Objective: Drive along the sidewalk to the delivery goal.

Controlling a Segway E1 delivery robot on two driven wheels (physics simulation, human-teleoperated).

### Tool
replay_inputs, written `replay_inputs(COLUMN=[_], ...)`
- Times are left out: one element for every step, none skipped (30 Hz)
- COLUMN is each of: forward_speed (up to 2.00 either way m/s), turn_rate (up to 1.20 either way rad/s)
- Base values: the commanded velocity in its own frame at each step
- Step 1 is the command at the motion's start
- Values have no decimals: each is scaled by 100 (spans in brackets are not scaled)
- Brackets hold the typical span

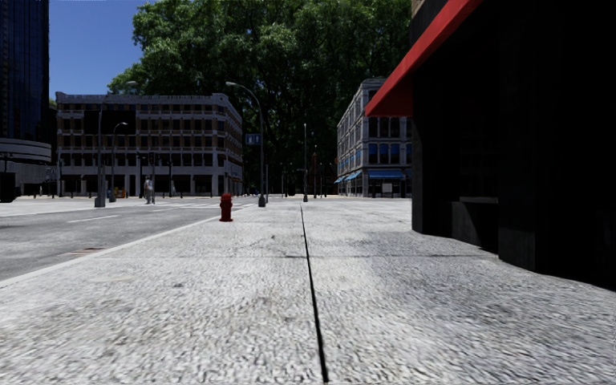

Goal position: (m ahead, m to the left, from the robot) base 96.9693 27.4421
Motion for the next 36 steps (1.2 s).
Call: replay_inputs(forward_speed=[200, 200, 200, 200, 200, 200, 200, 200, 200, 200, 200, 200, 200, 200, 200, 200, 200, 200, 200, 200, 200, 200, 200, 200, 200, 200, 200, 200, 200, 200, 200, 200, 200, 200, 200, 200], turn_rate=[0, 0, 0, 0, 0, 0, 0, 0, 0, 0, 0, 0, 0, 0, 0, 0, 0, 0, 0, 0, 0, 0, 0, 0, 0, 0, 0, 0, 0, 0, 0, 0, 0, 0, 0, 0])
